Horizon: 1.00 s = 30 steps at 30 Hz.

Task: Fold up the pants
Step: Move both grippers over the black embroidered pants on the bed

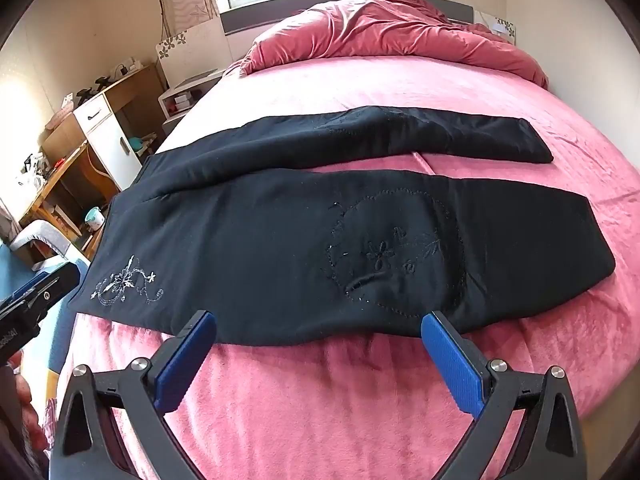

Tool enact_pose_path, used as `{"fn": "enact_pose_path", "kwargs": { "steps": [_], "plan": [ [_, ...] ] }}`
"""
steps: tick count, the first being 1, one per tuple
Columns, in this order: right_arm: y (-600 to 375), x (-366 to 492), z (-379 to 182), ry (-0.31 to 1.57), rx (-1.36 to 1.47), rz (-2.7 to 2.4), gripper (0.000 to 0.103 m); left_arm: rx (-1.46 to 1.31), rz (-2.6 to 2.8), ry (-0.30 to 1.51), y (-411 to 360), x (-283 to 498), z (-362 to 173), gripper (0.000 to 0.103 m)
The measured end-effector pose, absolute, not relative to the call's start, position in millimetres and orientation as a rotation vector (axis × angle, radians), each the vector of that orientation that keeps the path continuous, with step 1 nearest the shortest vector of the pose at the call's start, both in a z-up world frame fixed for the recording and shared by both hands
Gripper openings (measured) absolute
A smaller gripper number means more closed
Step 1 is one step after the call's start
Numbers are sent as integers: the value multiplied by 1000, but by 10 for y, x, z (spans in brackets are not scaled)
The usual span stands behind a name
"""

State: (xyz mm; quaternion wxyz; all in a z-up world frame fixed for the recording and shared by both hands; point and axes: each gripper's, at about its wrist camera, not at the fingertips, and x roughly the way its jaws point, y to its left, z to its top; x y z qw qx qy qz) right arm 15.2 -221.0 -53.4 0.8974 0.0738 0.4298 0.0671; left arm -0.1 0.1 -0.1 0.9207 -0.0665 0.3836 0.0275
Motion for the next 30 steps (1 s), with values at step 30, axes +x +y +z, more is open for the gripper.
{"fn": "enact_pose_path", "kwargs": {
  "steps": [30],
  "plan": [
    [-2612,133,-742,946,279,126,103,-254,61,930,381,48,-411,94]
  ]
}}
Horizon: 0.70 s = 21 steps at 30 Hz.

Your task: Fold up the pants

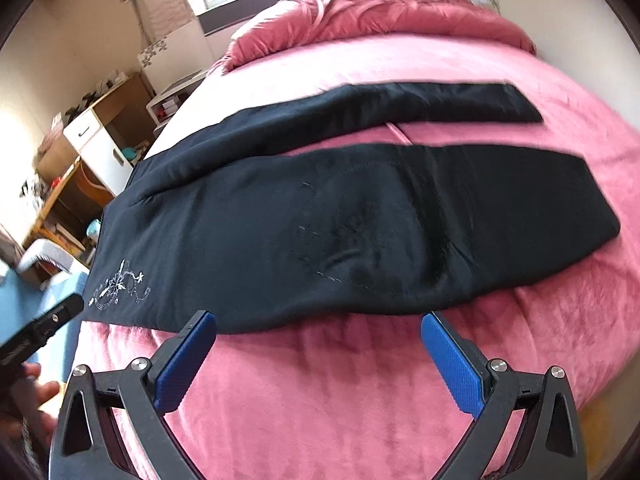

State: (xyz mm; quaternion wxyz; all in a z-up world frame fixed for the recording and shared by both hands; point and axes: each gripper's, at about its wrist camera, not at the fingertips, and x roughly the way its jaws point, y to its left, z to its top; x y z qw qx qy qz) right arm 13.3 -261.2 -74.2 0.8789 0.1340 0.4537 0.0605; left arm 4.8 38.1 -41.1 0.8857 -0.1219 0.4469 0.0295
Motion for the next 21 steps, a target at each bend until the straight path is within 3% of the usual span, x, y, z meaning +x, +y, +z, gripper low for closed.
{"fn": "enact_pose_path", "kwargs": {
  "steps": [5,7,12,14,19,21],
  "plan": [
    [-3294,81,-897,956,485,65,102,-361,94,977,819,67,-664,99],
    [-3665,53,-984,949,589,2,93,-434,85,968,937,98,-765,97],
    [-4419,51,-1224,924,783,-161,75,-556,112,970,1258,145,-960,74],
    [-4633,111,-1332,919,826,-208,70,-601,123,991,1373,148,-1015,60],
    [-4895,383,-1521,929,883,-269,56,-713,173,1027,1686,66,-1121,51],
    [-4905,475,-1554,929,883,-277,56,-752,173,1019,1792,83,-1147,51]
  ]
}}
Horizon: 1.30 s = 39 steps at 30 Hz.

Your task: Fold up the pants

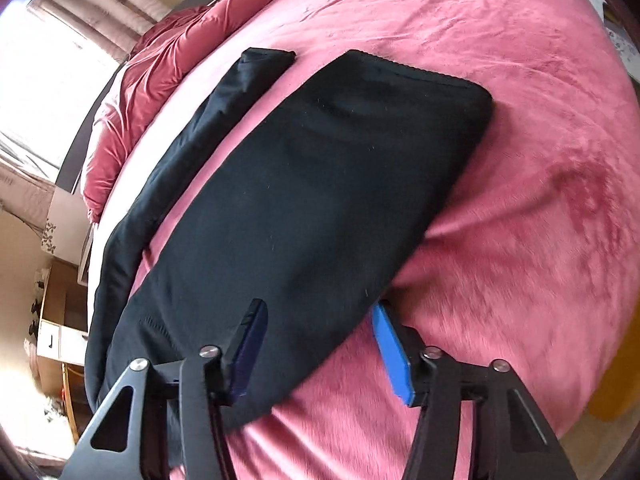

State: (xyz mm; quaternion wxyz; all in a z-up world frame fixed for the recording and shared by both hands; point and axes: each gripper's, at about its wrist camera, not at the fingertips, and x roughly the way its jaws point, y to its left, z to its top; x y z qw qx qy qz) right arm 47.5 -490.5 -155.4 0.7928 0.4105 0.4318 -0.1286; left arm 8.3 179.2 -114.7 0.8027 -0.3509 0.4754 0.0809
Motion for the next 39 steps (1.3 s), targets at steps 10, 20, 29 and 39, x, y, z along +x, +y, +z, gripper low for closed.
{"fn": "enact_pose_path", "kwargs": {
  "steps": [10,20,29,39],
  "plan": [
    [-4982,687,-1574,925,859,-287,37,-739,218,1028,1838,308,-1117,35],
    [-5036,633,-1240,875,795,-271,15,-698,221,933,1825,249,-736,7],
    [-5117,265,-1197,888,773,-283,15,-647,203,973,1765,-167,-626,7],
    [-5316,-54,-1479,965,792,-365,12,-611,246,1135,1698,-255,-833,20]
  ]
}}
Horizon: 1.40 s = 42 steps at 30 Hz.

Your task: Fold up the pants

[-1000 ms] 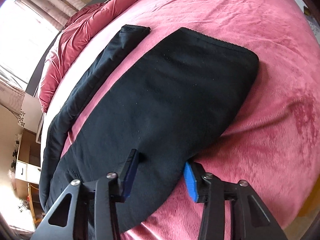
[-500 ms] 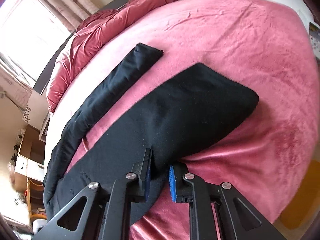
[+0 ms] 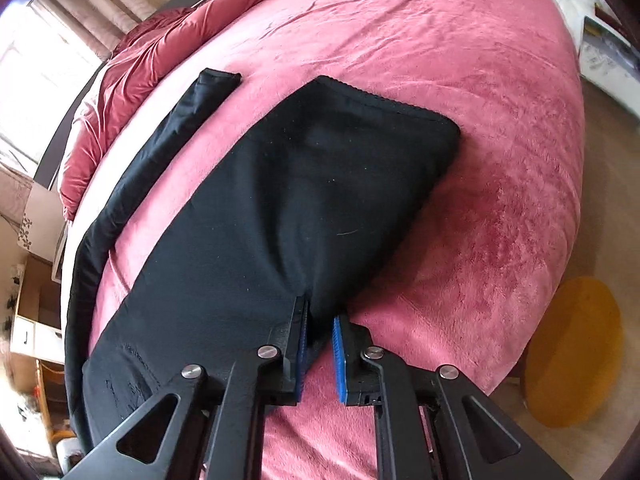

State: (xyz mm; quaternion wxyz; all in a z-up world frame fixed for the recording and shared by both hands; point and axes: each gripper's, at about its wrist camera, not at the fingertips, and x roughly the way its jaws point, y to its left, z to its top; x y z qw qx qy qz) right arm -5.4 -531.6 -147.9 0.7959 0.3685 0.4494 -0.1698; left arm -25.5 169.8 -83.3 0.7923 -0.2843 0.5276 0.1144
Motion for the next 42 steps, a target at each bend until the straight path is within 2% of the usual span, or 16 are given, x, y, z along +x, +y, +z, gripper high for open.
{"fn": "enact_pose_path", "kwargs": {
  "steps": [1,3,9,14,17,26,33,36,38,42],
  "plan": [
    [-5297,-43,-1443,967,772,-363,13,-610,252,1137,1711,-246,-829,24],
    [-5269,-11,-1343,952,742,-363,14,-619,272,1116,1795,-255,-728,25],
    [-5086,8,-986,909,576,-447,37,-575,298,983,1994,-214,-260,25],
    [-4732,184,-805,886,506,-357,42,-563,262,960,2037,178,-183,28],
    [-4315,449,-757,903,467,-220,50,-561,236,964,2063,425,-174,29],
    [-3212,1091,-894,990,326,64,55,-594,191,971,2125,1346,-226,31],
    [-3195,1237,-1204,1072,352,6,59,-663,186,998,2309,2040,-366,35],
    [-3192,1218,-1340,1106,342,0,61,-685,211,1025,2406,2350,-499,43],
    [-3173,1174,-1392,1106,339,-5,64,-706,222,1036,2464,2493,-566,45],
    [-3052,1191,-1413,1106,297,-5,78,-713,248,1061,2550,2812,-681,45]
  ]
}}
